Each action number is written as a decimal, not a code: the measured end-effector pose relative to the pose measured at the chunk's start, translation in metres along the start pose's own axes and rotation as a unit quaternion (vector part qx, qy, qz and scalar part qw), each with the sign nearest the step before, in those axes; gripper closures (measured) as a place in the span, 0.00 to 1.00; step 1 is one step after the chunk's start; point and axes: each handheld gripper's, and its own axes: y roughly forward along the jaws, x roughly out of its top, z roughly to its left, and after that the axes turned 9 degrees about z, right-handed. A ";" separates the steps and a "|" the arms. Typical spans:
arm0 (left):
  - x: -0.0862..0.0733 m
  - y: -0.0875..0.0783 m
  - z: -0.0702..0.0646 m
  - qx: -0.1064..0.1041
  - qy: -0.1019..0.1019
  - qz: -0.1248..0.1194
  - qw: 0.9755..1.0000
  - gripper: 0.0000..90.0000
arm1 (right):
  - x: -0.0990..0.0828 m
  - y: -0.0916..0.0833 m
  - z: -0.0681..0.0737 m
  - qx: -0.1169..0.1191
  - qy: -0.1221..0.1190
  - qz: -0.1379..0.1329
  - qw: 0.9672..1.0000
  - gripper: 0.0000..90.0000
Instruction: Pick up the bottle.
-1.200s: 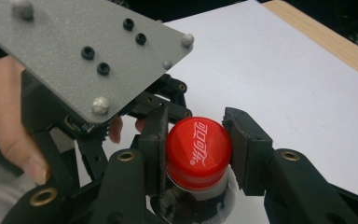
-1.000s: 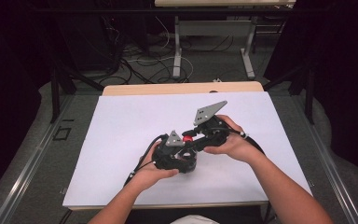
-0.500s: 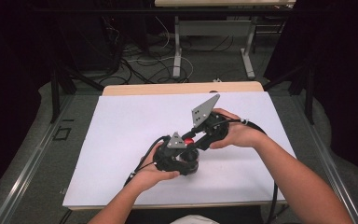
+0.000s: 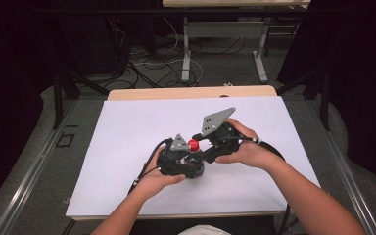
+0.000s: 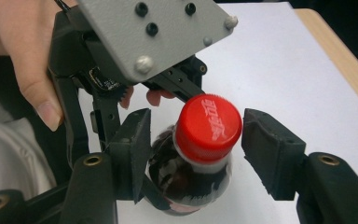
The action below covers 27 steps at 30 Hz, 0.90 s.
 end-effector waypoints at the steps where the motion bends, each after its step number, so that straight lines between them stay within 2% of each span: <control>1: 0.000 0.001 0.001 0.001 -0.003 -0.004 1.000 0.33 | -0.001 0.000 0.001 -0.007 0.007 -0.006 1.000 0.47; 2: 0.000 0.000 0.001 0.003 -0.006 -0.003 1.000 0.33 | -0.003 0.000 0.003 -0.013 0.021 -0.018 1.000 0.47; 4: 0.000 0.001 0.002 0.011 -0.005 -0.004 1.000 0.33 | -0.006 0.001 0.004 -0.024 0.035 -0.026 0.999 0.47; 6: 0.000 0.000 0.003 0.010 -0.006 0.008 1.000 0.33 | -0.008 0.002 0.008 -0.048 0.056 -0.032 0.997 0.49; 7: -0.001 0.002 0.002 0.013 -0.011 0.003 1.000 0.33 | -0.008 0.002 0.011 -0.050 0.065 -0.033 0.996 0.50; 8: -0.001 0.002 0.002 0.013 -0.013 0.005 1.000 0.33 | -0.008 0.003 0.013 -0.072 0.074 -0.046 0.994 0.51; 10: -0.001 0.003 0.002 0.014 -0.013 0.001 1.000 0.33 | -0.008 0.004 0.020 -0.102 0.097 -0.055 0.989 0.53; 12: -0.001 0.004 0.001 0.012 -0.015 -0.002 1.000 0.33 | -0.006 0.005 0.024 -0.123 0.110 -0.064 0.984 0.57; 14: -0.001 0.004 -0.001 0.013 -0.018 -0.002 1.000 0.33 | -0.005 0.007 0.026 -0.122 0.124 -0.059 0.983 0.58; 15: 0.000 0.004 -0.001 0.015 -0.016 -0.005 1.000 0.33 | -0.005 0.009 0.026 -0.125 0.133 -0.066 0.981 0.61; 19: 0.000 0.004 -0.002 0.017 -0.012 0.001 1.000 0.33 | -0.004 0.012 0.027 -0.117 0.162 -0.067 0.978 0.66; 22: -0.001 0.004 -0.002 0.015 -0.014 0.001 1.000 0.33 | -0.004 0.013 0.027 -0.116 0.162 -0.067 0.978 0.67; 23: -0.001 0.004 -0.002 0.014 -0.013 0.003 1.000 0.33 | -0.004 0.012 0.026 -0.110 0.161 -0.061 0.979 0.67; 24: -0.001 0.003 -0.002 0.014 -0.011 0.007 1.000 0.33 | -0.005 0.012 0.024 -0.104 0.157 -0.067 0.980 0.68; 25: -0.001 0.003 -0.002 0.014 -0.012 0.008 1.000 0.33 | -0.005 0.012 0.022 -0.096 0.145 -0.067 0.982 0.68; 26: -0.001 0.002 -0.002 0.011 -0.004 0.014 1.000 0.33 | -0.005 0.011 0.020 -0.083 0.142 -0.065 0.984 0.68; 27: -0.001 0.002 -0.002 0.011 -0.004 0.013 1.000 0.33 | -0.006 0.011 0.017 -0.077 0.138 -0.066 0.985 0.68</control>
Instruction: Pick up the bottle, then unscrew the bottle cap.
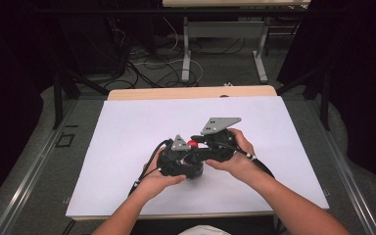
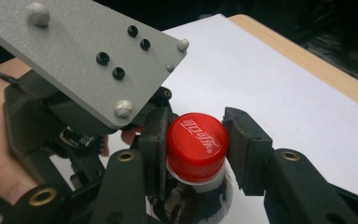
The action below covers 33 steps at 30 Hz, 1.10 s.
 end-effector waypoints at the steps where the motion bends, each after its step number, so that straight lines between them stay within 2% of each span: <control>1: 0.000 0.000 0.000 -0.001 -0.005 0.001 1.000 0.33 | 0.001 0.000 -0.003 0.010 -0.012 0.000 1.000 0.68; 3: 0.000 -0.001 0.000 -0.001 -0.002 0.001 1.000 0.33 | 0.002 -0.001 -0.009 0.034 -0.019 0.009 0.999 0.68; 6: 0.000 -0.001 0.000 0.001 0.003 0.001 1.000 0.33 | 0.005 0.000 -0.016 0.063 -0.046 0.017 0.997 0.68; 8: 0.000 -0.001 0.000 -0.001 0.003 0.001 1.000 0.33 | 0.008 0.001 -0.022 0.091 -0.078 0.021 0.993 0.68; 9: 0.000 -0.001 0.000 -0.003 0.002 0.000 1.000 0.33 | 0.009 0.001 -0.025 0.102 -0.079 0.026 0.991 0.68; 11: 0.000 0.001 -0.001 -0.005 0.000 -0.002 1.000 0.33 | 0.011 0.003 -0.031 0.130 -0.106 0.032 0.985 0.68; 12: 0.000 0.001 -0.002 -0.006 0.001 0.003 1.000 0.33 | 0.012 0.004 -0.034 0.141 -0.108 0.041 0.983 0.68; 13: -0.001 0.002 -0.002 -0.007 0.002 0.002 1.000 0.33 | 0.013 0.005 -0.036 0.152 -0.121 0.045 0.980 0.68; 15: 0.000 0.003 -0.002 -0.008 0.006 0.003 1.000 0.33 | 0.015 0.006 -0.040 0.167 -0.145 0.054 0.974 0.68; 17: 0.000 0.003 -0.002 -0.007 0.006 0.002 1.000 0.33 | 0.018 0.006 -0.041 0.175 -0.157 0.063 0.970 0.68; 18: -0.001 0.003 -0.002 -0.007 0.001 0.002 1.000 0.33 | 0.019 0.007 -0.041 0.176 -0.161 0.063 0.969 0.67; 19: 0.000 0.002 -0.001 -0.004 0.002 0.004 1.000 0.33 | 0.019 0.006 -0.041 0.174 -0.152 0.067 0.971 0.66; 21: -0.001 0.001 0.000 -0.002 -0.003 0.000 1.000 0.33 | 0.019 0.006 -0.037 0.164 -0.135 0.068 0.975 0.56; 22: -0.001 0.001 0.001 0.002 -0.002 -0.002 1.000 0.33 | 0.019 0.007 -0.035 0.153 -0.138 0.065 0.976 0.51; 23: -0.001 -0.001 0.002 0.002 -0.005 0.001 1.000 0.33 | 0.018 0.007 -0.030 0.134 -0.129 0.065 0.980 0.48; 26: -0.001 -0.003 0.004 0.005 -0.010 -0.004 1.000 0.33 | 0.015 0.004 -0.022 0.100 -0.120 0.064 0.986 0.47; 28: -0.001 -0.004 0.005 0.003 -0.015 -0.004 1.000 0.33 | 0.012 0.003 -0.018 0.077 -0.101 0.054 0.991 0.47; 33: -0.002 -0.005 0.008 0.011 -0.023 -0.005 1.000 0.33 | 0.005 0.000 -0.011 0.019 -0.064 0.032 0.997 0.50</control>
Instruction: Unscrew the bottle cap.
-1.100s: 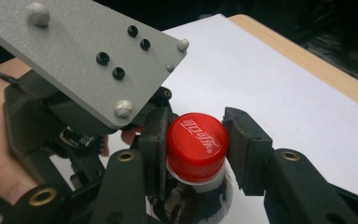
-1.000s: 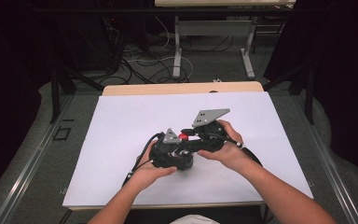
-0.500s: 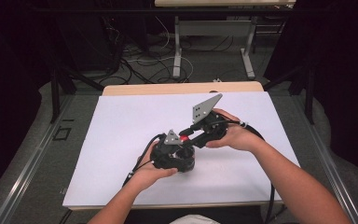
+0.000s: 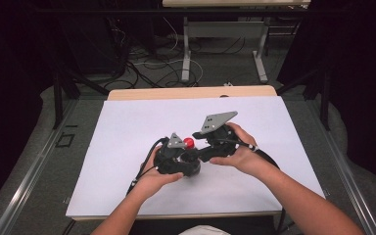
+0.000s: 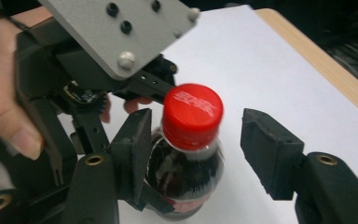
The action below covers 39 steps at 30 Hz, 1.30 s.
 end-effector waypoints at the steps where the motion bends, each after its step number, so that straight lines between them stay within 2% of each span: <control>1: 0.000 0.000 0.000 0.001 0.000 0.001 1.000 0.33 | -0.001 0.000 0.002 -0.004 0.007 -0.003 1.000 0.51; 3: 0.000 0.000 0.000 0.002 0.002 0.002 1.000 0.33 | -0.002 0.001 0.005 -0.023 0.012 -0.007 1.000 0.53; 6: 0.000 0.001 -0.001 0.010 0.003 -0.002 1.000 0.33 | -0.002 0.003 0.010 -0.029 0.025 -0.013 0.999 0.57; 9: 0.001 0.001 -0.002 0.016 0.006 0.000 1.000 0.33 | 0.000 0.006 0.016 -0.047 0.021 -0.017 0.999 0.61; 12: 0.000 0.002 -0.004 0.017 0.000 -0.004 1.000 0.33 | 0.002 0.008 0.019 -0.052 0.019 -0.025 0.998 0.62; 17: 0.001 0.001 -0.006 0.016 0.004 -0.007 1.000 0.33 | 0.006 0.012 0.021 -0.059 0.021 -0.031 0.998 0.65; 18: 0.001 0.001 -0.006 0.017 0.006 -0.007 1.000 0.33 | 0.006 0.012 0.021 -0.058 0.028 -0.029 0.997 0.66; 20: 0.001 0.001 -0.005 0.015 0.007 -0.006 1.000 0.33 | 0.008 0.013 0.018 -0.047 0.023 -0.032 0.998 0.67; 24: 0.000 0.000 -0.006 0.013 0.005 0.002 1.000 0.33 | 0.009 0.013 0.009 -0.007 0.028 -0.027 0.999 0.67; 25: 0.000 0.000 -0.005 0.013 0.014 0.007 1.000 0.33 | 0.009 0.013 0.006 0.005 0.022 -0.025 0.999 0.67; 29: 0.001 0.000 -0.007 0.002 0.021 0.009 1.000 0.33 | 0.012 0.011 -0.004 0.046 -0.026 -0.005 0.999 0.67; 31: 0.001 0.000 -0.009 0.002 0.025 0.008 1.000 0.33 | 0.015 0.009 -0.011 0.080 -0.050 0.017 0.995 0.67; 33: 0.001 0.000 -0.011 -0.004 0.028 0.008 1.000 0.33 | 0.017 0.007 -0.015 0.102 -0.074 0.028 0.992 0.67; 35: 0.001 0.001 -0.013 -0.009 0.035 0.006 0.999 0.33 | 0.018 0.007 -0.019 0.126 -0.107 0.033 0.986 0.67; 37: 0.001 0.000 -0.014 -0.012 0.041 0.008 0.999 0.33 | 0.018 0.006 -0.023 0.145 -0.127 0.036 0.981 0.67; 38: 0.002 0.001 -0.015 -0.009 0.045 0.005 0.999 0.33 | 0.018 0.005 -0.023 0.147 -0.142 0.038 0.978 0.67; 39: 0.002 0.001 -0.015 -0.012 0.043 0.008 0.999 0.33 | 0.018 0.004 -0.023 0.149 -0.144 0.039 0.978 0.66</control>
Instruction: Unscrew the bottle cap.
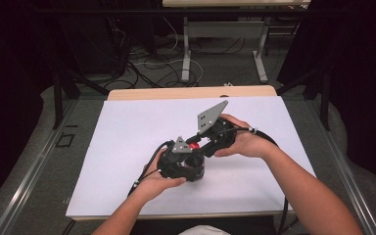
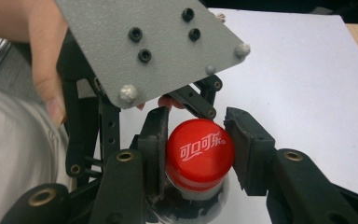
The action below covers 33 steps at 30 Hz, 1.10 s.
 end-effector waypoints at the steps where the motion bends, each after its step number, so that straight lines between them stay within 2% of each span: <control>1: 0.000 0.000 0.000 0.000 -0.001 0.001 1.000 0.33 | 0.000 0.000 0.001 -0.003 0.002 -0.001 1.000 0.65; 2: 0.000 0.000 0.001 -0.005 -0.001 0.001 1.000 0.33 | 0.000 0.000 0.000 -0.008 -0.004 -0.001 1.000 0.62; 3: -0.001 0.000 0.001 -0.002 -0.006 -0.002 1.000 0.33 | 0.000 0.000 0.002 -0.015 0.000 0.004 1.000 0.58; 4: -0.001 0.000 0.002 0.000 -0.009 0.000 1.000 0.33 | 0.000 0.000 0.003 -0.024 0.005 0.004 1.000 0.53; 6: -0.001 -0.002 0.004 0.002 -0.013 -0.001 1.000 0.33 | 0.001 -0.001 0.007 -0.037 0.019 0.001 0.999 0.51; 8: -0.001 -0.003 0.006 0.005 -0.018 -0.003 1.000 0.33 | 0.002 -0.002 0.011 -0.061 0.032 -0.006 0.998 0.47; 11: -0.002 -0.005 0.010 0.008 -0.027 -0.013 1.000 0.33 | 0.002 -0.005 0.018 -0.106 0.048 -0.003 0.993 0.46; 14: -0.002 -0.006 0.012 0.008 -0.033 -0.011 0.999 0.33 | 0.000 -0.005 0.024 -0.130 0.079 -0.012 0.988 0.47; 16: -0.002 -0.007 0.012 0.010 -0.037 -0.007 0.999 0.33 | -0.002 -0.003 0.028 -0.149 0.090 -0.024 0.984 0.49; 17: -0.003 -0.006 0.013 0.014 -0.034 -0.009 0.999 0.33 | -0.003 -0.003 0.030 -0.153 0.086 -0.023 0.984 0.49; 18: -0.003 -0.006 0.013 0.013 -0.038 -0.008 0.999 0.33 | -0.002 -0.002 0.033 -0.155 0.100 -0.030 0.982 0.50; 21: -0.003 -0.006 0.013 0.013 -0.036 -0.006 0.999 0.33 | -0.003 0.001 0.038 -0.171 0.106 -0.036 0.979 0.53; 23: -0.003 -0.005 0.013 0.012 -0.035 -0.005 0.999 0.33 | -0.002 0.003 0.041 -0.172 0.117 -0.045 0.977 0.54; 28: -0.002 -0.005 0.010 0.012 -0.031 -0.005 0.999 0.33 | -0.001 0.009 0.043 -0.179 0.116 -0.046 0.976 0.57; 29: -0.002 -0.004 0.008 0.011 -0.035 -0.008 0.999 0.33 | -0.001 0.010 0.043 -0.181 0.118 -0.048 0.975 0.59; 33: -0.001 -0.003 0.006 0.012 -0.029 -0.007 0.999 0.33 | 0.000 0.011 0.041 -0.176 0.124 -0.048 0.975 0.63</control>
